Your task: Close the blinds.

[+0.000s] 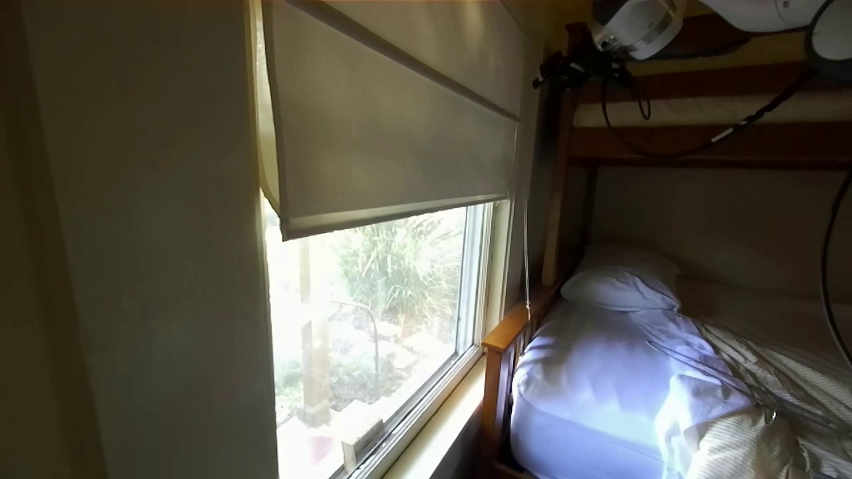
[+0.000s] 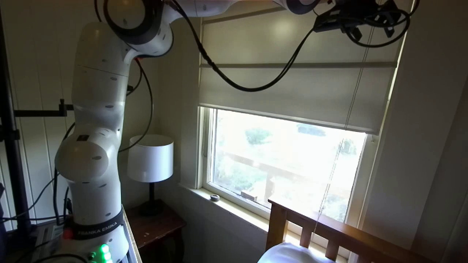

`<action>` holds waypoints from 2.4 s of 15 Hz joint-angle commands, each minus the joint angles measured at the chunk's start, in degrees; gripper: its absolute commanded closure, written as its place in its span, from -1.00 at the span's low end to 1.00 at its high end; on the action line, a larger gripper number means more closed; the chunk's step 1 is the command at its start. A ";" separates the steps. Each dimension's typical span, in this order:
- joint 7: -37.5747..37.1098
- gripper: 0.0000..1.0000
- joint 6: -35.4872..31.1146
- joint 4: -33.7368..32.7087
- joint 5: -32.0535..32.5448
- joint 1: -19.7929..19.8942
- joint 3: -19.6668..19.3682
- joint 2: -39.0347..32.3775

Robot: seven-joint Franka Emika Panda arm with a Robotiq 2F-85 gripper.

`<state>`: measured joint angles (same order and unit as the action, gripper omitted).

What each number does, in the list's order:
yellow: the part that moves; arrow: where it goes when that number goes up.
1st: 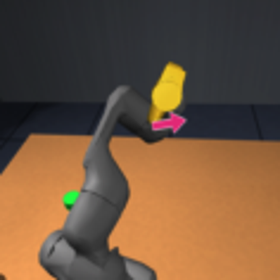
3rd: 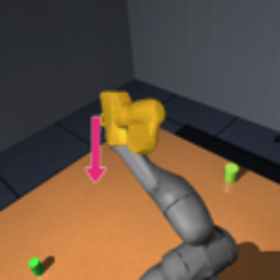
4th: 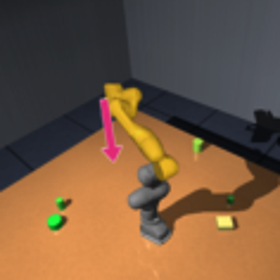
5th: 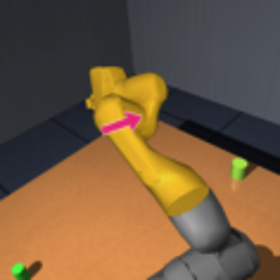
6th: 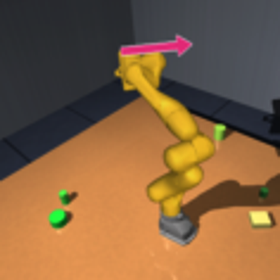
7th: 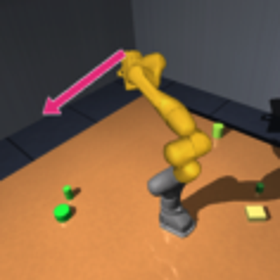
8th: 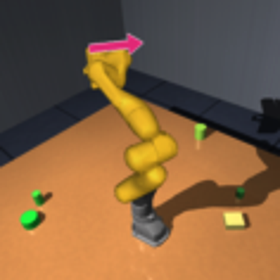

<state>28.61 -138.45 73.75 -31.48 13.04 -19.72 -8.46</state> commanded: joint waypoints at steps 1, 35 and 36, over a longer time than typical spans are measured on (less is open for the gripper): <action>0.19 -0.46 5.18 -10.22 -1.11 6.13 4.42 -5.91; 9.13 -1.00 22.56 -22.98 -10.20 9.92 4.82 -12.57; 9.38 -1.00 21.53 -24.26 -10.11 10.10 4.80 -13.72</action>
<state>37.99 -117.88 56.28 -41.50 21.95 -14.77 -17.45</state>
